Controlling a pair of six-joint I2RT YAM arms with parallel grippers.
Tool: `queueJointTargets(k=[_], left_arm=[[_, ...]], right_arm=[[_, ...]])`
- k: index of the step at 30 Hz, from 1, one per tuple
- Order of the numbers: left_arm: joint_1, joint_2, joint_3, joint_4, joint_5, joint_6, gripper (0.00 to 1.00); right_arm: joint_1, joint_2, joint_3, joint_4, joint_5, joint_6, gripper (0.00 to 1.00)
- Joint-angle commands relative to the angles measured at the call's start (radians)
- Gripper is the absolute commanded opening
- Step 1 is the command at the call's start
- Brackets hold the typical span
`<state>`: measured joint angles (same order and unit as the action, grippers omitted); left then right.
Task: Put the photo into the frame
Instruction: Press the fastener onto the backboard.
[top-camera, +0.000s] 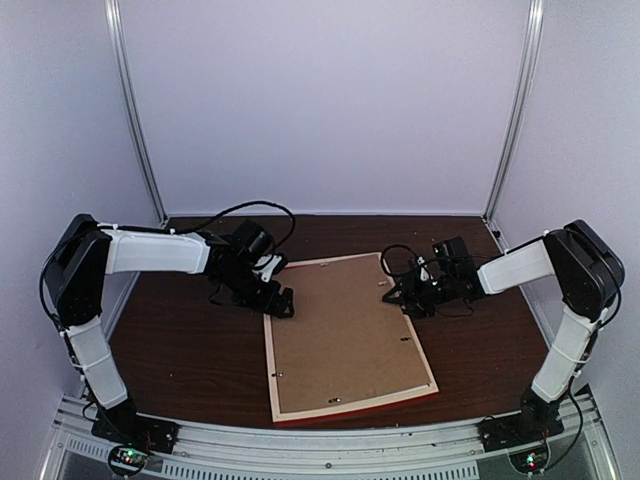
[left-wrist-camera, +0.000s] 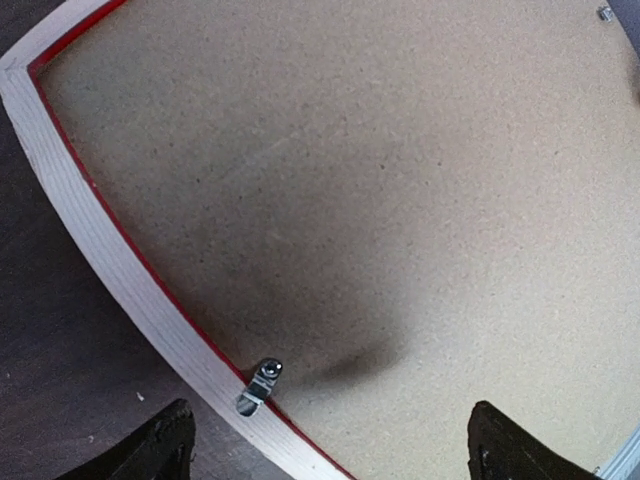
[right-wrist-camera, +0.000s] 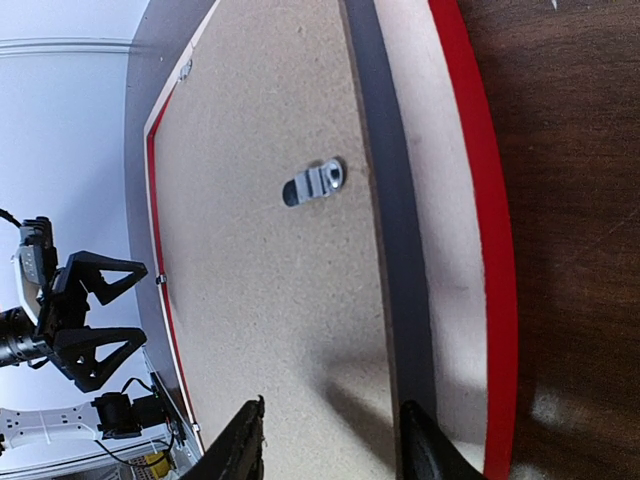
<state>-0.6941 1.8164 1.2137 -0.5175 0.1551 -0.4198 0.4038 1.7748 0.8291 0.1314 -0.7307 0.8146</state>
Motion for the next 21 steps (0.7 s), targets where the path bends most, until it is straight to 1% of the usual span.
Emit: queueJointTargets(k=[1, 7, 13, 21], left_arm=[[-0.004, 0.035, 0.023, 0.025, 0.035, 0.018, 0.95], [-0.004, 0.054, 0.024, 0.043, 0.074, 0.017, 0.95], [-0.008, 0.051, 0.015, 0.048, 0.072, 0.016, 0.95], [-0.049, 0.008, 0.018, 0.048, -0.051, 0.059, 0.95]], right_arm=[[0.012, -0.011, -0.004, 0.045, 0.005, 0.001, 0.45], [0.012, -0.010, -0.005, 0.046, 0.005, 0.000, 0.45], [0.014, -0.005, -0.005, 0.049, 0.004, 0.000, 0.45], [0.014, -0.004, -0.005, 0.051, 0.004, 0.003, 0.45]])
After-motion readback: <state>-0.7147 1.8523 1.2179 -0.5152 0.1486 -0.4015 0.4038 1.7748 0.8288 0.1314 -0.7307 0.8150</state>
